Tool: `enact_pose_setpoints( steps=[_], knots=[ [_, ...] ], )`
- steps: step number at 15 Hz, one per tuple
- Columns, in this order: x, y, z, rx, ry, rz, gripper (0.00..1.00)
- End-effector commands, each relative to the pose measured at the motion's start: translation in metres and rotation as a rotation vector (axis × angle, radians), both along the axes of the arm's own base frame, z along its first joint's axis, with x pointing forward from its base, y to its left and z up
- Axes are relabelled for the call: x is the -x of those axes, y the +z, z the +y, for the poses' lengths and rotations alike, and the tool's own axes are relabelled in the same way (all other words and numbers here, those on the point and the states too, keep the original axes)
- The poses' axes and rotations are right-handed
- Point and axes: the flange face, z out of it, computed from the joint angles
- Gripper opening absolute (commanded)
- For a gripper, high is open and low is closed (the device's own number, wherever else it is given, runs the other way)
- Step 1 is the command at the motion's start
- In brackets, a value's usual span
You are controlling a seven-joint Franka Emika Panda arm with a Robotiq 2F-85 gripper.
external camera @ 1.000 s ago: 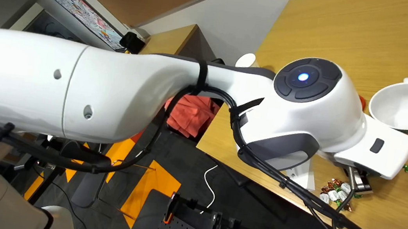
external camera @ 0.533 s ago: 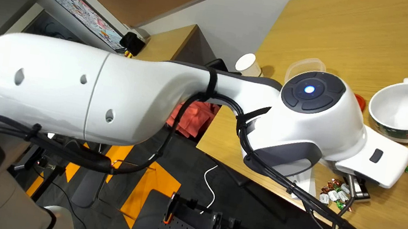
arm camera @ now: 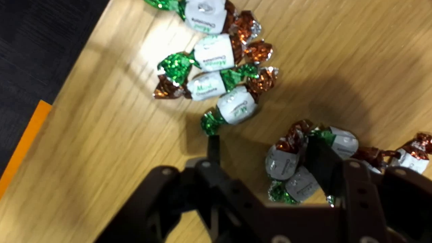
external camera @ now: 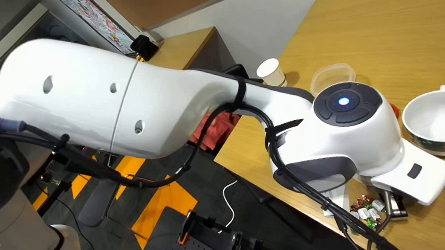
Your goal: Place one piece of candy in the clear bowl
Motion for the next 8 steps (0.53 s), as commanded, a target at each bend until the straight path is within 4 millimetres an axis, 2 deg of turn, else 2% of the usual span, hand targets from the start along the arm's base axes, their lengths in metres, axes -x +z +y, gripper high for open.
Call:
enact_pose_setpoints(
  steps=[1, 3, 4, 8],
  knots=[
    [-0.0108, -0.0004, -0.0047, 0.01, -0.027, -0.026, 0.68],
    [-0.0141, -0.0006, -0.0062, 0.013, -0.026, -0.025, 0.66],
    [-0.0157, -0.0012, -0.007, 0.016, -0.025, -0.023, 0.54],
    [-0.0187, -0.0074, -0.0091, 0.021, -0.033, -0.01, 0.24]
  ],
)
